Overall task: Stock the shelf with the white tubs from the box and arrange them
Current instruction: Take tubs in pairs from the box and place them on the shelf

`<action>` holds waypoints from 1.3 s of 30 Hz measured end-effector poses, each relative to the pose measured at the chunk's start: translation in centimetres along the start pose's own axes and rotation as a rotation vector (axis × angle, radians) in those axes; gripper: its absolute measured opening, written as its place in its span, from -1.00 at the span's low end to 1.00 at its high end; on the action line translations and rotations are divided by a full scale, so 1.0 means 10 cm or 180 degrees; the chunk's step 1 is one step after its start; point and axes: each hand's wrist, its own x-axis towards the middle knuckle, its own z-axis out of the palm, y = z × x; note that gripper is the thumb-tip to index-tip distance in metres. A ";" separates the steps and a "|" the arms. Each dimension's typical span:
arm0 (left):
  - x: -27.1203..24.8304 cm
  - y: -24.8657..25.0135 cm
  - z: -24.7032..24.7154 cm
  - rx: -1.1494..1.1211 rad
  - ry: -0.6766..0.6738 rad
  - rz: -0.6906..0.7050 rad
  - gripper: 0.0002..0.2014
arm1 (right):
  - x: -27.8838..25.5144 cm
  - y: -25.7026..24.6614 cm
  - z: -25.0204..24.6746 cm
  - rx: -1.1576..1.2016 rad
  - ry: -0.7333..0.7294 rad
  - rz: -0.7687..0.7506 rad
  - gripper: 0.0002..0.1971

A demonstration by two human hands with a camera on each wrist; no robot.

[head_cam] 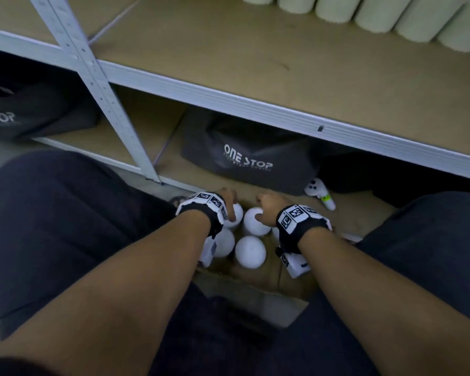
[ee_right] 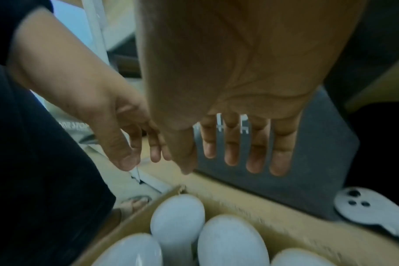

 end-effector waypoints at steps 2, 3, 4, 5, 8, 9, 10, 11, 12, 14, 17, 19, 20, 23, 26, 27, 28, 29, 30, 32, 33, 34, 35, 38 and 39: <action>0.74 -0.34 0.55 0.0189 -0.0157 -0.0153 -0.54 | 0.09 0.02 0.21 0.0030 -0.0213 -0.0013 -0.50; 1.06 -0.47 0.82 0.0238 -0.0288 -0.0297 -0.31 | 0.13 0.03 0.32 0.0019 -0.0305 -0.0002 -0.48; 1.15 -0.51 0.97 0.0166 -0.0352 -0.0434 -0.02 | 0.16 0.04 0.43 -0.0020 -0.0403 0.0026 -0.45; 1.22 -0.57 1.11 0.0132 -0.0449 -0.0489 0.14 | 0.18 0.06 0.54 -0.0071 -0.0495 0.0050 -0.39; 1.02 -0.55 1.20 0.0231 -0.0404 -0.0372 0.16 | 0.22 0.05 0.87 -0.0208 -0.0683 0.0014 -0.24; 0.70 -0.42 1.02 0.0238 -0.0370 -0.0252 0.13 | 0.24 0.05 0.97 -0.0229 -0.0746 -0.0031 -0.19; 0.56 -0.36 0.96 0.0256 -0.0372 -0.0207 0.08 | 0.24 0.04 1.05 -0.0242 -0.0813 -0.0073 -0.16; 0.42 -0.31 0.89 0.0287 -0.0364 -0.0146 0.01 | 0.24 0.02 1.13 -0.0227 -0.0841 -0.0091 -0.14; 0.34 -0.28 0.86 0.0351 -0.0385 -0.0073 -0.06 | 0.24 0.00 1.20 -0.0169 -0.0837 -0.0090 -0.15; 0.23 -0.26 0.89 0.0537 -0.0373 0.0089 -0.08 | 0.22 -0.04 1.32 -0.0132 -0.0669 -0.0057 -0.19; 0.13 -0.20 0.99 0.0906 -0.0206 0.0056 -0.08 | 0.25 -0.11 1.48 -0.0196 -0.0358 0.0067 -0.14; 0.13 -0.16 1.07 0.1117 0.0076 -0.0065 -0.22 | 0.30 -0.14 1.55 -0.0143 -0.0346 0.0137 -0.11; 0.18 -0.22 1.11 0.0957 -0.0014 -0.0194 -0.24 | 0.32 -0.17 1.56 -0.0132 -0.0327 0.0178 -0.12; 0.35 -0.31 1.24 0.0603 0.0225 0.0077 -0.20 | 0.37 -0.20 1.62 -0.0096 -0.0349 0.0307 -0.13; 0.11 -0.08 1.11 0.0993 0.0155 -0.0201 -0.40 | 0.37 -0.21 1.63 0.0025 -0.0306 0.0371 -0.13; 0.09 -0.09 1.12 0.0929 0.0246 -0.0204 -0.43 | 0.37 -0.20 1.62 0.0075 -0.0310 0.0355 -0.14; 0.10 -0.11 1.14 0.0830 0.0283 -0.0238 -0.44 | 0.38 -0.18 1.61 0.0133 -0.0359 0.0354 -0.14; 0.10 -0.12 1.15 0.0789 0.0275 -0.0256 -0.44 | 0.38 -0.16 1.60 0.0202 -0.0408 0.0349 -0.14; 0.11 -0.14 1.15 0.0716 0.0273 -0.0235 -0.44 | 0.38 -0.15 1.59 0.0260 -0.0409 0.0346 -0.16; 0.12 -0.12 1.11 0.0674 0.0146 -0.0204 -0.41 | 0.36 -0.12 1.57 0.0306 -0.0327 0.0351 -0.22; 0.12 -0.12 1.10 0.0678 0.0050 -0.0220 -0.38 | 0.33 -0.11 1.55 0.0334 -0.0300 0.0364 -0.25; 0.11 -0.10 1.07 0.0639 -0.0029 -0.0259 -0.35 | 0.31 -0.09 1.52 0.0377 -0.0329 0.0390 -0.28; 0.09 -0.08 1.03 0.0556 -0.0110 -0.0287 -0.32 | 0.29 -0.07 1.47 0.0424 -0.0399 0.0401 -0.29; 0.00 -0.05 0.90 0.0425 -0.0255 -0.0207 -0.22 | 0.24 -0.03 1.27 0.0497 -0.0696 0.0394 -0.23; -0.03 -0.05 0.84 0.0383 -0.0267 -0.0190 -0.20 | 0.22 -0.03 1.19 0.0479 -0.0742 0.0396 -0.18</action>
